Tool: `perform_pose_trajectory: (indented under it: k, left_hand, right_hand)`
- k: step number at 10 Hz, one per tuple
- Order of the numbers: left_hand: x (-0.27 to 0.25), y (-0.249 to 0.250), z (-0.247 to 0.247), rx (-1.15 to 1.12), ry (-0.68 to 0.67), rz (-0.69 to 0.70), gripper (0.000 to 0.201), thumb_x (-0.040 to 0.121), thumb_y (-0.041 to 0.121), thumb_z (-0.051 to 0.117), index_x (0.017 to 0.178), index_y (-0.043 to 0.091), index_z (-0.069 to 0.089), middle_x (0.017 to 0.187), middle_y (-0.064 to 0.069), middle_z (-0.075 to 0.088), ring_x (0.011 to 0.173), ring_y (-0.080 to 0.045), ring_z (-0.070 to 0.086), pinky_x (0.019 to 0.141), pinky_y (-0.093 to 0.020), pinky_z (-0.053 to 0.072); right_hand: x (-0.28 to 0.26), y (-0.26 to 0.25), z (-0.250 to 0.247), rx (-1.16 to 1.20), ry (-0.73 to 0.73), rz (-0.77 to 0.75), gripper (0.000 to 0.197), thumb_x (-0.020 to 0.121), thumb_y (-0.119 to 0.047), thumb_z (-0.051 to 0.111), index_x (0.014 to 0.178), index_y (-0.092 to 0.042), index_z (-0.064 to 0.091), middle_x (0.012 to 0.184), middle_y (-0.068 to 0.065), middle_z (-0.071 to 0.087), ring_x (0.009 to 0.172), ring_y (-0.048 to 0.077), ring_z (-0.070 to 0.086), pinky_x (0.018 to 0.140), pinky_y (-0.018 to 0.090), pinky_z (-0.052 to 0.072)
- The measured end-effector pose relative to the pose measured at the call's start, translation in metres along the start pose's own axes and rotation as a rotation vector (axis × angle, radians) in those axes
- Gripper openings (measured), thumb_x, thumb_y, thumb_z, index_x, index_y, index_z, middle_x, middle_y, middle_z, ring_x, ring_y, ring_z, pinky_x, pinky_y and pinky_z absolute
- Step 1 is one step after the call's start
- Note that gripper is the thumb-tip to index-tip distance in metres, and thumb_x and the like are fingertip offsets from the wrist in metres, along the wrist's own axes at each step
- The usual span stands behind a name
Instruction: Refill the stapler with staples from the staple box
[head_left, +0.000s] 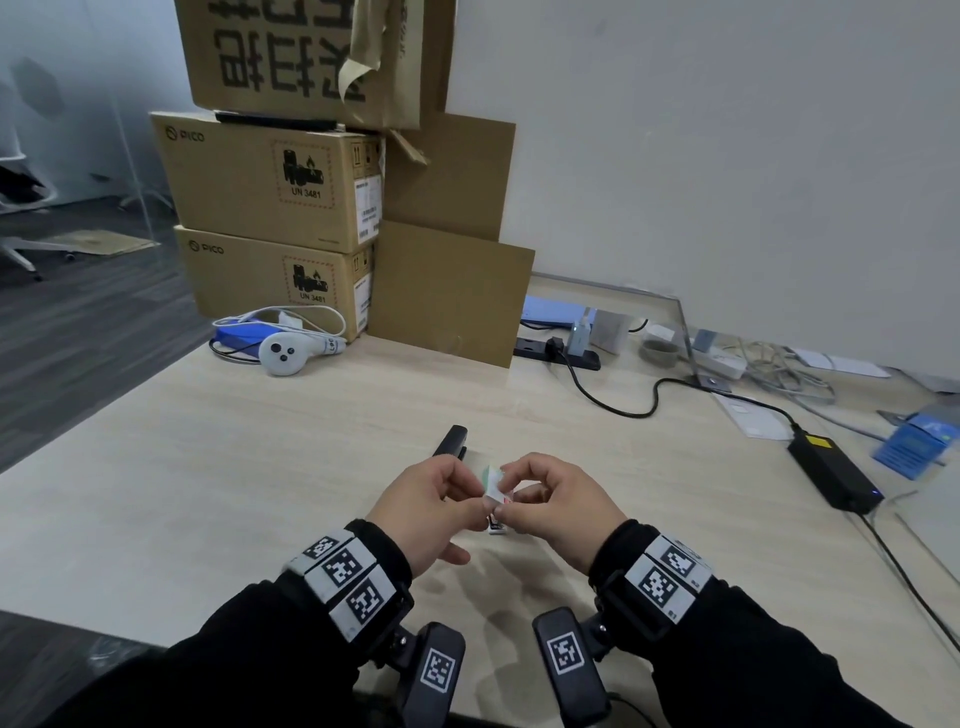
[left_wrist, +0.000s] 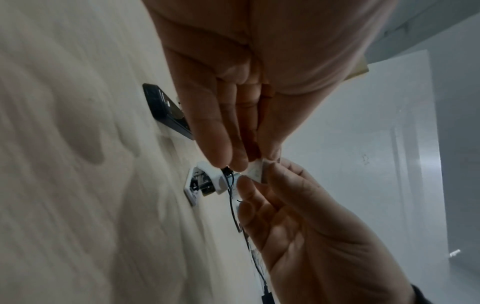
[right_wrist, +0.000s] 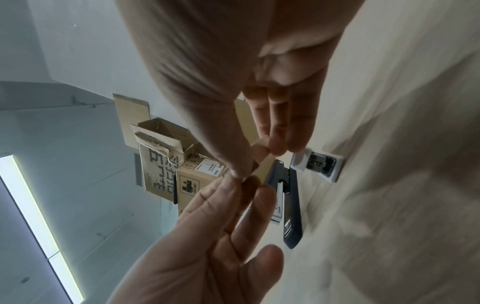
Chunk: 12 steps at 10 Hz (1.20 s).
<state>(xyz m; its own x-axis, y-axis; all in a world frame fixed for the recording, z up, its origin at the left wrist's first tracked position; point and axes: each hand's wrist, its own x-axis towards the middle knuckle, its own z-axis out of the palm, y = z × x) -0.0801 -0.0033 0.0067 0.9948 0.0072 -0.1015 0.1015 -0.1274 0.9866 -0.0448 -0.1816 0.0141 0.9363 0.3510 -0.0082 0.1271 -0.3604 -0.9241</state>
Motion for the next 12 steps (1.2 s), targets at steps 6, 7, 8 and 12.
perform_pose_trajectory:
  k: [6,7,8,12]
  left_hand:
    - [0.043,0.022,0.027,0.786,-0.117,0.005,0.036,0.095,0.023,0.055,0.129,0.02,0.065,0.139,0.005,0.059,0.117,-0.019,0.064,0.084,-0.019,0.049]
    - [0.051,0.024,0.032,0.819,-0.125,-0.002,0.024,0.096,0.019,0.055,0.113,0.014,0.071,0.127,-0.005,0.068,0.112,-0.023,0.066,0.08,-0.022,0.05]
    - [0.053,0.022,0.034,0.807,-0.112,-0.013,0.031,0.098,0.019,0.054,0.124,0.014,0.069,0.129,-0.003,0.066,0.113,-0.022,0.065,0.076,-0.02,0.046]
    - [0.046,0.029,0.019,0.674,-0.049,-0.003,0.037,0.094,0.03,0.057,0.13,0.026,0.062,0.126,0.008,0.064,0.091,-0.02,0.073,0.062,-0.035,0.064]
  right_hand:
    - [0.032,0.04,-0.045,-0.571,0.042,0.175,0.024,0.071,-0.027,0.082,0.08,-0.029,0.06,0.09,-0.012,0.066,0.063,-0.004,0.054,0.07,0.022,0.046]
    - [0.033,0.041,-0.045,-0.576,0.032,0.172,0.023,0.071,-0.027,0.08,0.076,-0.031,0.058,0.102,-0.007,0.069,0.065,0.005,0.055,0.077,0.026,0.05]
    - [0.032,0.043,-0.045,-0.567,0.041,0.179,0.021,0.072,-0.025,0.077,0.079,-0.031,0.059,0.092,-0.008,0.067,0.062,0.005,0.052,0.072,0.025,0.047]
    - [0.023,0.036,-0.053,-0.492,0.127,0.142,0.013,0.08,-0.039,0.067,0.086,-0.029,0.068,0.109,-0.01,0.064,0.087,0.01,0.056,0.082,0.029,0.046]
